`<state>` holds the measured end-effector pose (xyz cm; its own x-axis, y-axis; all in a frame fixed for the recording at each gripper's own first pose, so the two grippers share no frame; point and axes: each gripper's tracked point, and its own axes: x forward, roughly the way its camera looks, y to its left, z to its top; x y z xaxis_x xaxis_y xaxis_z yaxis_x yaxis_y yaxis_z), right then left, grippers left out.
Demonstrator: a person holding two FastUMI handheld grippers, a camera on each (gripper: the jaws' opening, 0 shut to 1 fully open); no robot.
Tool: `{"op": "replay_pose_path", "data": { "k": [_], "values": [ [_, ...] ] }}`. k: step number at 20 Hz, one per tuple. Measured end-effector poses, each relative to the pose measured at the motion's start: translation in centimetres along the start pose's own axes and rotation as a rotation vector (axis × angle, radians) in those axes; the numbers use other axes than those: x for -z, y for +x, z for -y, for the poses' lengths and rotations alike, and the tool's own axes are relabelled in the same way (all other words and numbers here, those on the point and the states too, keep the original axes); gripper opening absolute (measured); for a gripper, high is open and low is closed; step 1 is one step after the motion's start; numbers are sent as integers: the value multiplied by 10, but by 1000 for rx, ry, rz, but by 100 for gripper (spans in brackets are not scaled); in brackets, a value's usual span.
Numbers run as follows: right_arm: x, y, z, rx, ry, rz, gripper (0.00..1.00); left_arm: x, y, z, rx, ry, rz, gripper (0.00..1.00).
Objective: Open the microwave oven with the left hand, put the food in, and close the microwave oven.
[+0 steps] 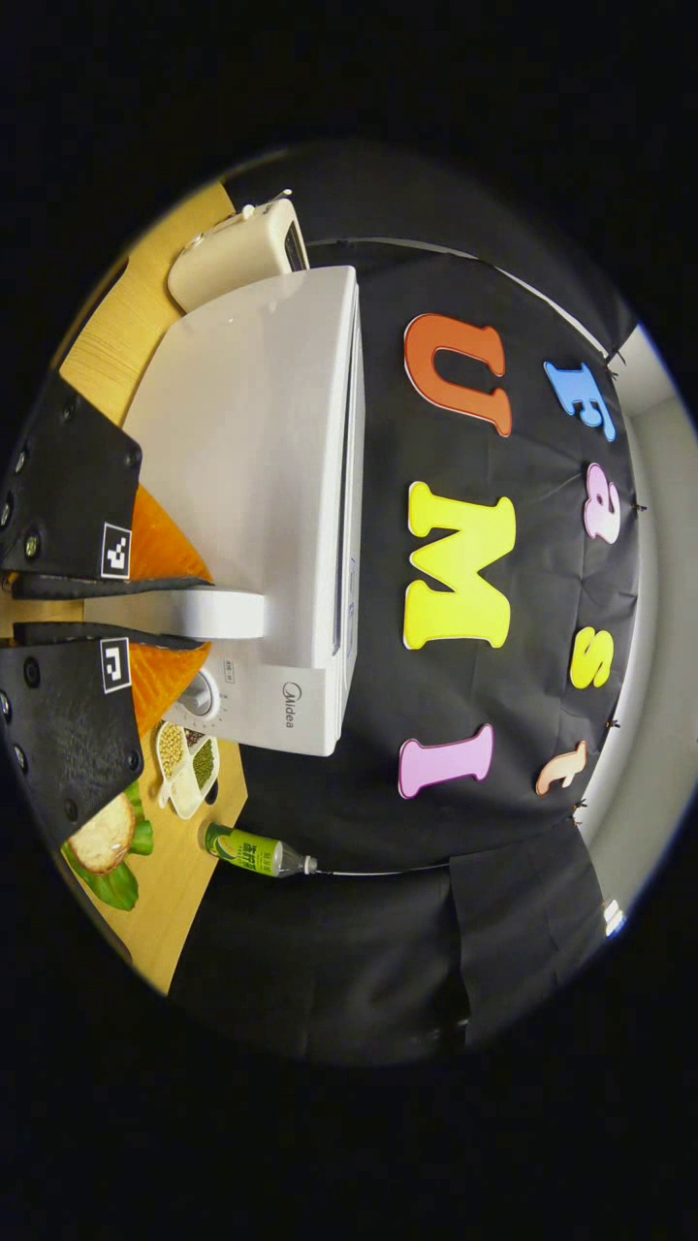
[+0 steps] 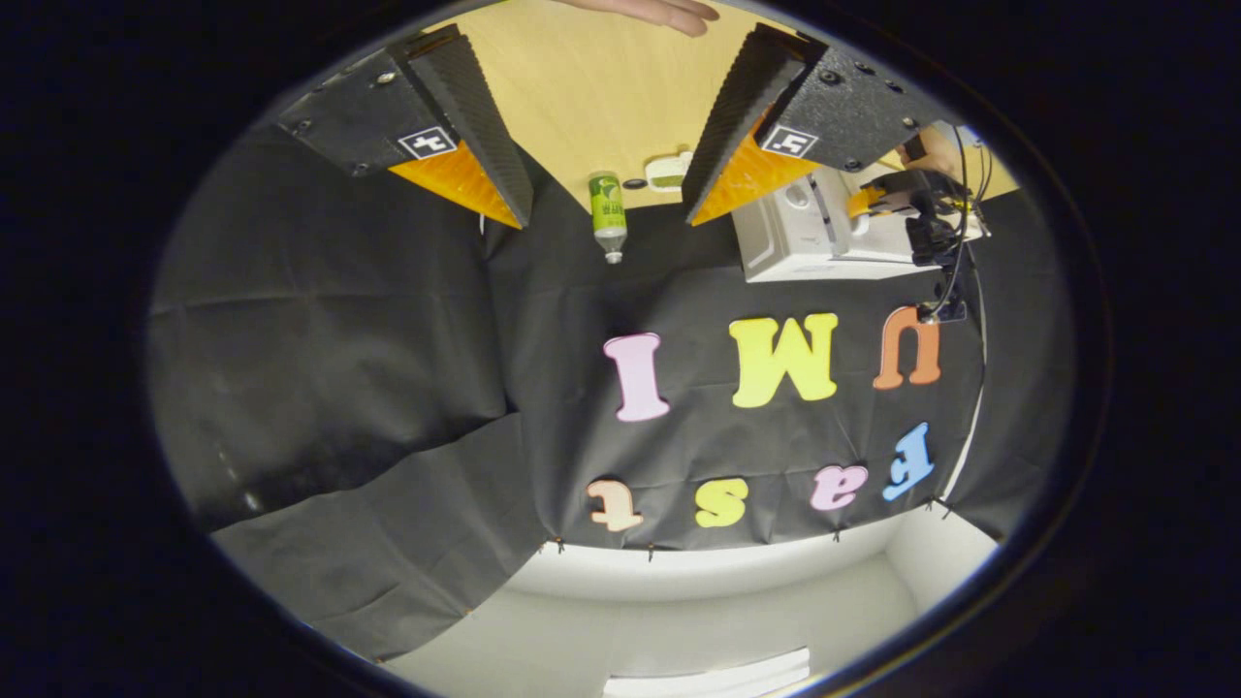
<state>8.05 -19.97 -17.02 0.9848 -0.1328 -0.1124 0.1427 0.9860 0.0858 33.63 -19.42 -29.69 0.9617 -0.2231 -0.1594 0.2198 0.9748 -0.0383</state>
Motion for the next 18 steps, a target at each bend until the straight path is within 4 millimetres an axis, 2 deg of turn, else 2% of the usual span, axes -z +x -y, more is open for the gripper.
{"op": "replay_pose_path", "data": {
  "k": [4,8,13,18],
  "values": [
    [-5,-16,-13,-10,-14,5,99,0,-39,-8,43,-3,10,8],
    [-7,-35,-42,-49,-26,-10,99,5,-86,-28,61,4,9,8],
    [-15,-56,-83,-97,-51,-14,98,8,-147,-67,81,11,22,7],
    [-16,-69,-130,-159,-48,-33,99,11,-199,-117,86,51,12,7]
  ]
}}
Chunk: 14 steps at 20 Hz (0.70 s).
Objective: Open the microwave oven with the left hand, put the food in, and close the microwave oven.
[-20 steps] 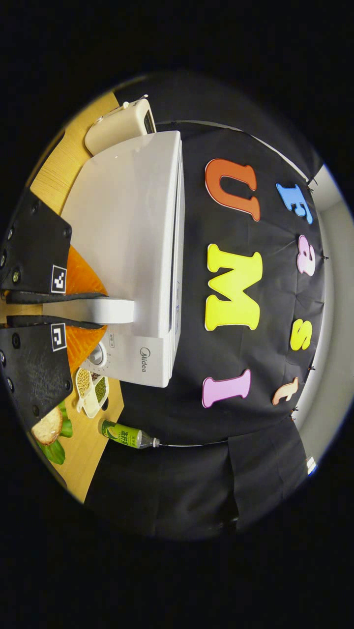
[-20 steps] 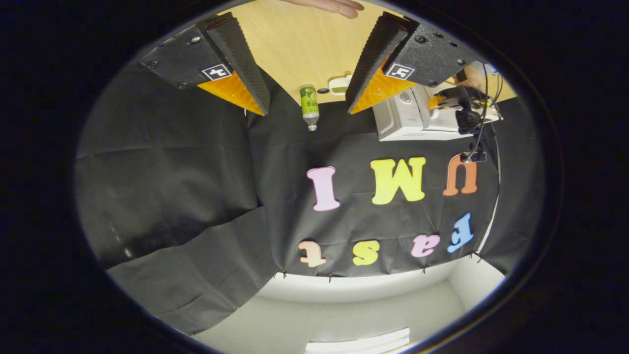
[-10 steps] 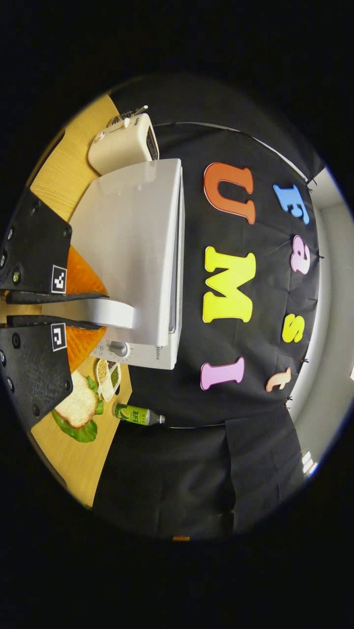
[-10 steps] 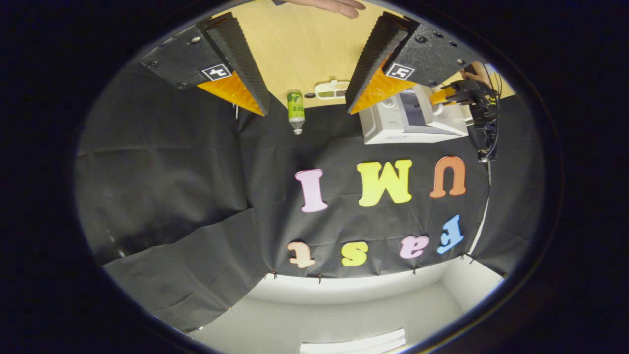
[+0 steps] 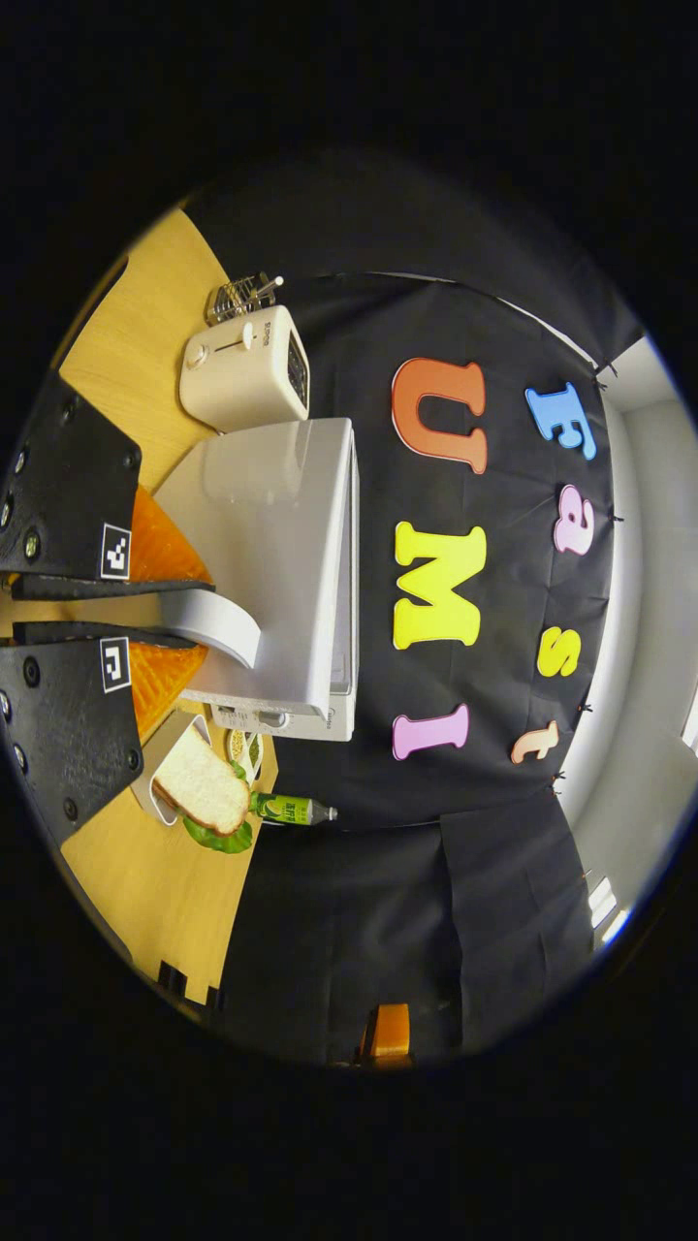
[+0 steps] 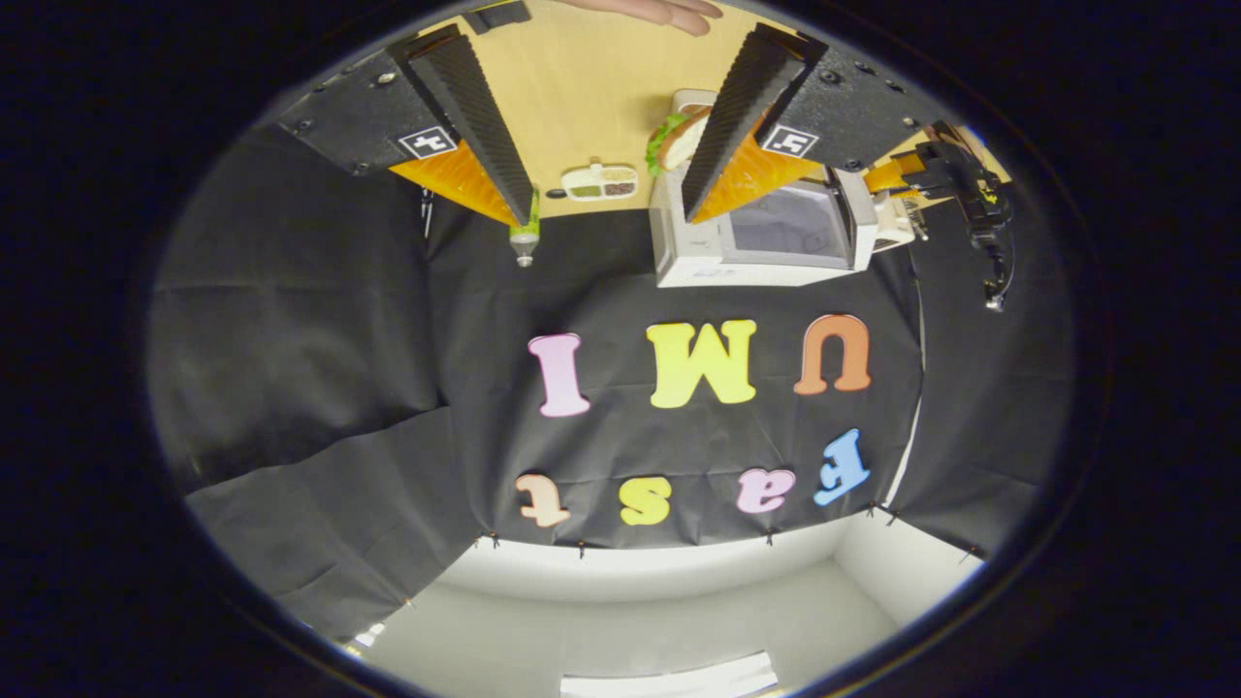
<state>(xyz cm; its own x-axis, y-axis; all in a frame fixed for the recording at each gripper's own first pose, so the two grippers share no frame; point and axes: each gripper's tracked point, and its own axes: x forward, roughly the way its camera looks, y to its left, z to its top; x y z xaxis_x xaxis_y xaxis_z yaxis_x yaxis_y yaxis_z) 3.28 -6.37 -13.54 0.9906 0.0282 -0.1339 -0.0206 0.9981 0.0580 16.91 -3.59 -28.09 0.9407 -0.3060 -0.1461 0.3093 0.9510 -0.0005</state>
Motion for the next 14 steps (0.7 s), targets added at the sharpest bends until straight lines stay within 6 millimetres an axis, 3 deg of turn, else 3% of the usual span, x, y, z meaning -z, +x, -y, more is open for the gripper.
{"op": "replay_pose_path", "data": {
  "k": [5,11,12,13,14],
  "values": [
    [-2,-3,-44,-61,-15,-26,98,5,-46,-60,-44,26,-25,7],
    [-1,-8,-79,-102,-13,-68,99,11,-88,-145,-149,33,-30,7],
    [-1,-8,-84,-107,-16,-78,99,12,-93,-158,-159,31,-31,17],
    [2,-8,-89,-111,-22,-87,99,12,-96,-170,-159,17,-27,7],
    [2,-8,-94,-114,-30,-95,99,15,-100,-179,-149,-13,-25,7]
  ]
}}
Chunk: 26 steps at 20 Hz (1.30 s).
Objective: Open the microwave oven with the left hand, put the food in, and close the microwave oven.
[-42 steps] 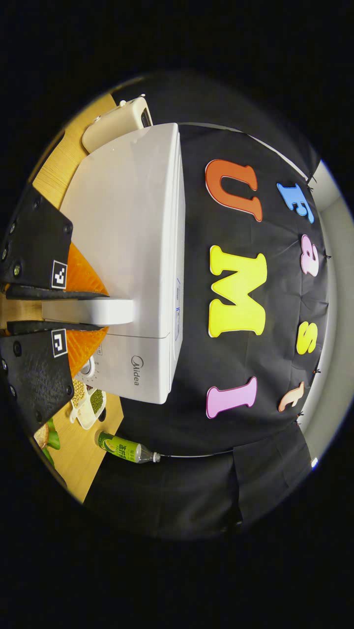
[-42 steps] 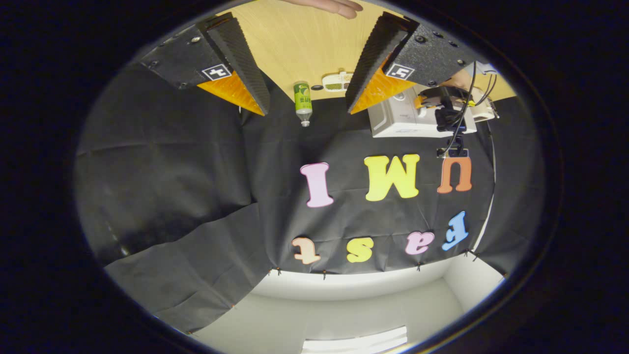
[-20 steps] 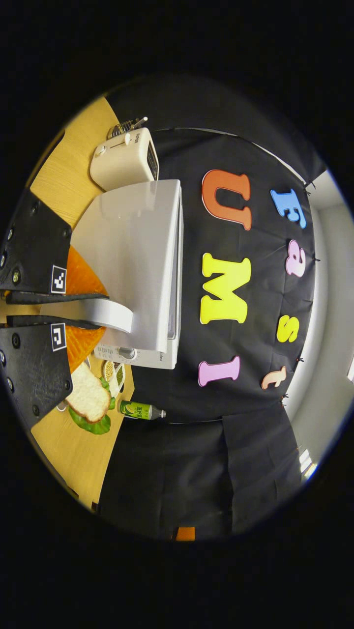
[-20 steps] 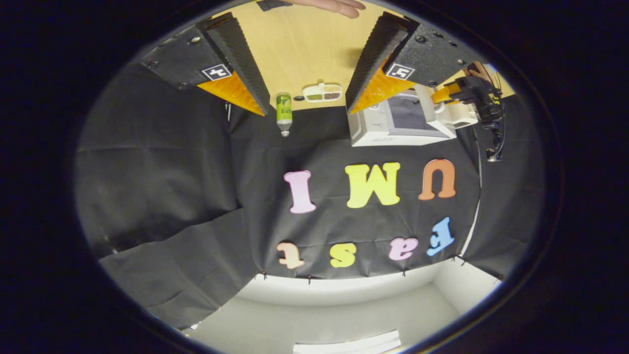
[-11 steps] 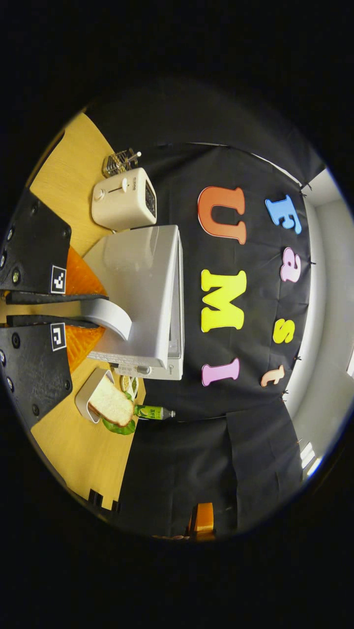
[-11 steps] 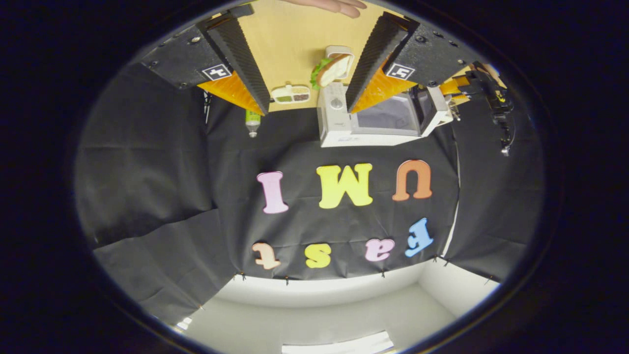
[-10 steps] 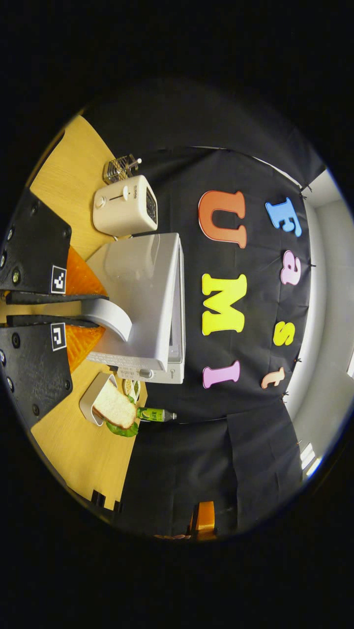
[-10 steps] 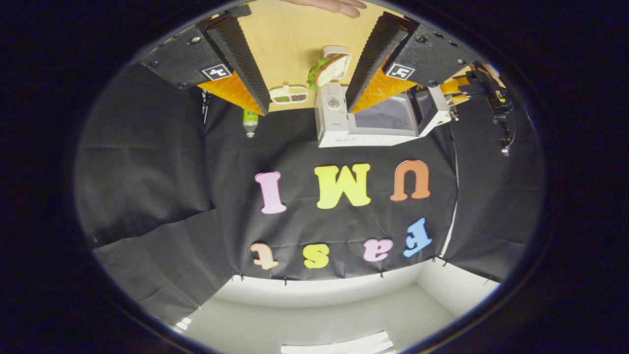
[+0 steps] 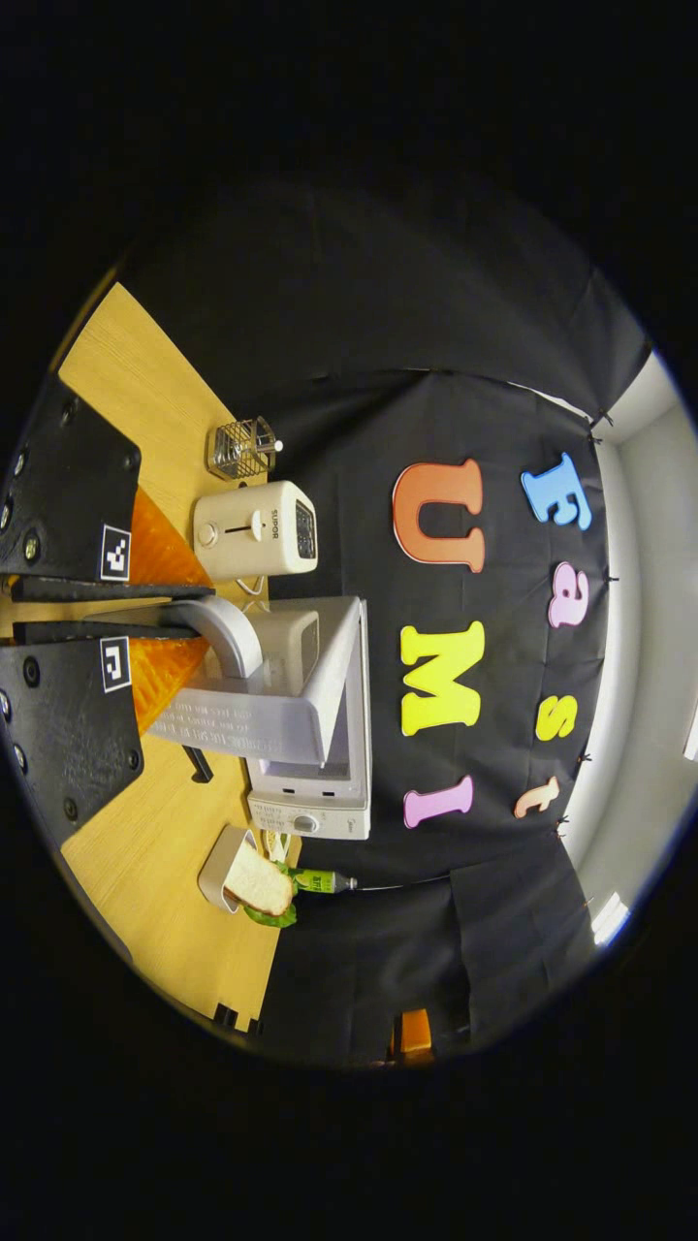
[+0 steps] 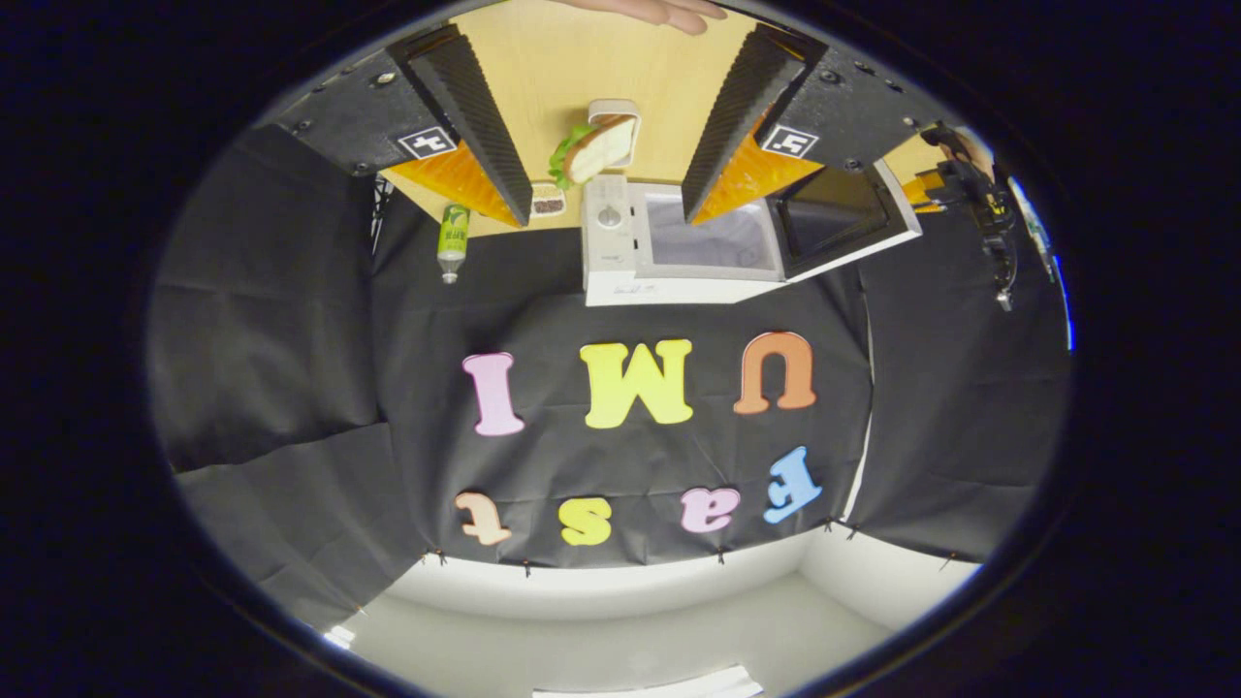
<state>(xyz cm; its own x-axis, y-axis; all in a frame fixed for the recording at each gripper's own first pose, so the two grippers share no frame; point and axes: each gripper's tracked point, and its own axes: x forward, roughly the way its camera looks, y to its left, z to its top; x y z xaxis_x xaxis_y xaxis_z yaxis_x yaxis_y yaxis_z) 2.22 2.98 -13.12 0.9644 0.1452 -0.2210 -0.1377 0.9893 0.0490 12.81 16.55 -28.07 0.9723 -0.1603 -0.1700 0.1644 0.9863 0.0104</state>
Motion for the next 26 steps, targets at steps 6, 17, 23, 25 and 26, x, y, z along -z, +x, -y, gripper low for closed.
{"op": "replay_pose_path", "data": {
  "k": [6,17,23,25,26],
  "values": [
    [11,9,-14,-5,-41,-39,99,13,-24,-48,-7,-78,-23,23],
    [85,59,32,-27,10,-335,99,-96,-134,-47,-207,-74,107,100],
    [100,83,64,-23,62,-400,92,-150,-170,6,-204,-80,162,84],
    [105,96,76,-35,64,-432,99,-154,-170,21,-207,-80,153,95],
    [108,103,82,-43,69,-455,99,-152,-167,27,-211,-86,133,95]
  ]
}}
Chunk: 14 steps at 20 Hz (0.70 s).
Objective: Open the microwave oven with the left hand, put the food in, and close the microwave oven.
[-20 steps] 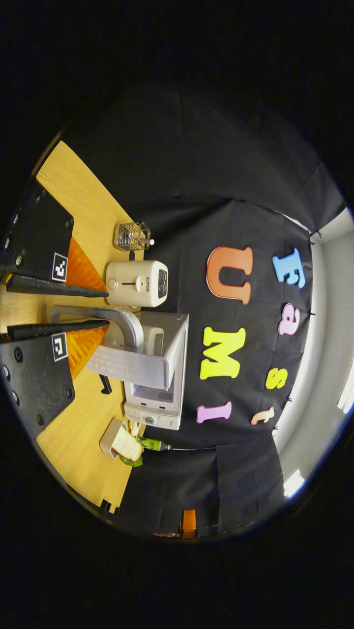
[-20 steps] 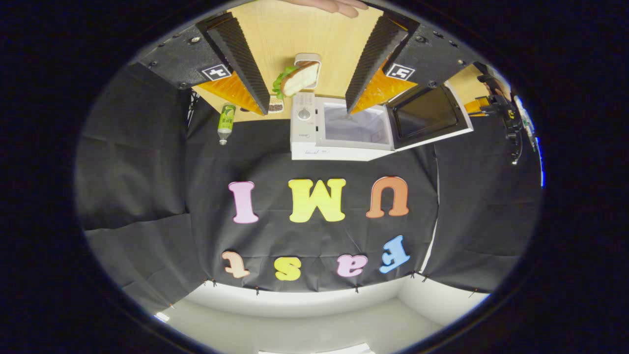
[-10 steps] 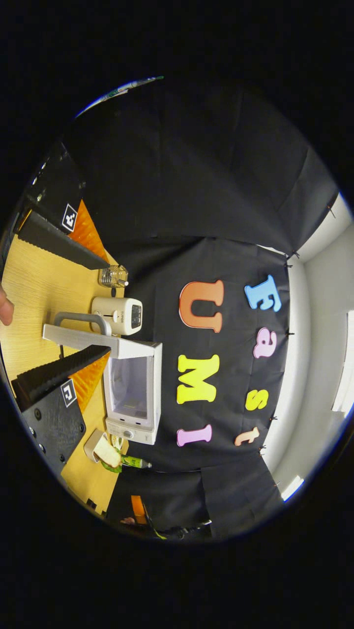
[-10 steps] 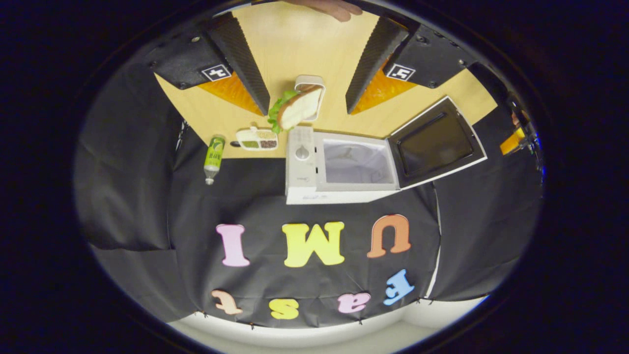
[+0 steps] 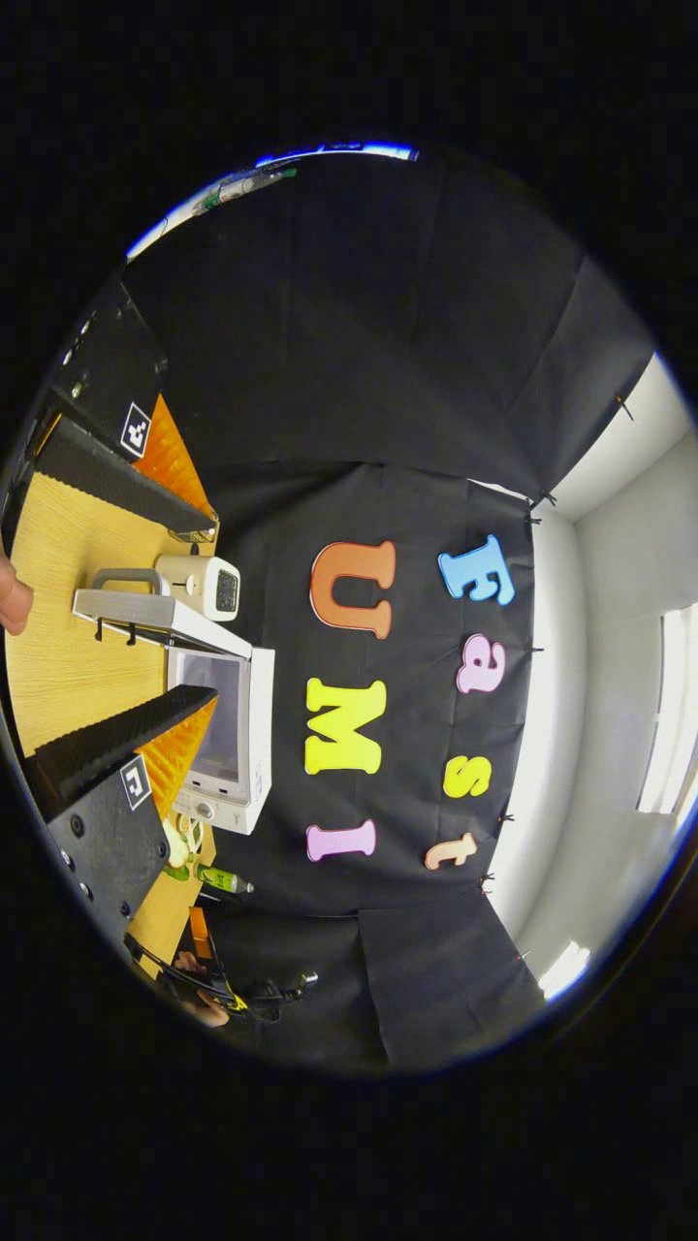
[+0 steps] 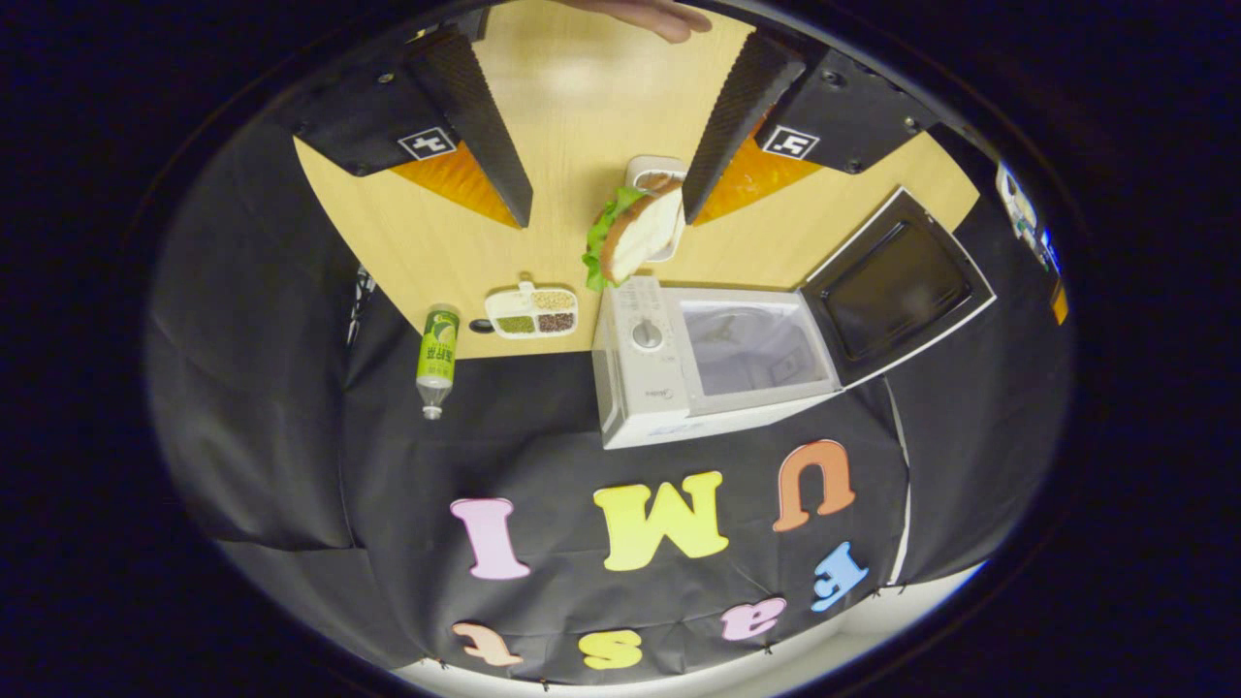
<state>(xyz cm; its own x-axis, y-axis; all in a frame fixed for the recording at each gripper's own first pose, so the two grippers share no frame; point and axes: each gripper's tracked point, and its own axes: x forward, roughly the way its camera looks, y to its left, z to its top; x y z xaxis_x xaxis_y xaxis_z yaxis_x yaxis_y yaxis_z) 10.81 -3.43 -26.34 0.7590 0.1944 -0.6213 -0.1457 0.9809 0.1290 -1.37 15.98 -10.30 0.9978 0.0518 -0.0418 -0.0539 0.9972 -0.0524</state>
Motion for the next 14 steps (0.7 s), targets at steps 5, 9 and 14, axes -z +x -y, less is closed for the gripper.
{"op": "replay_pose_path", "data": {
  "k": [5,9,14],
  "values": [
    [-6,44,18,-121,49,-127,98,-3,2,41,10,7,-34,95],
    [-2,73,24,-210,151,-283,99,-7,-2,72,30,11,-16,95],
    [9,107,16,-317,229,-396,86,3,3,82,31,61,-33,95]
  ]
}}
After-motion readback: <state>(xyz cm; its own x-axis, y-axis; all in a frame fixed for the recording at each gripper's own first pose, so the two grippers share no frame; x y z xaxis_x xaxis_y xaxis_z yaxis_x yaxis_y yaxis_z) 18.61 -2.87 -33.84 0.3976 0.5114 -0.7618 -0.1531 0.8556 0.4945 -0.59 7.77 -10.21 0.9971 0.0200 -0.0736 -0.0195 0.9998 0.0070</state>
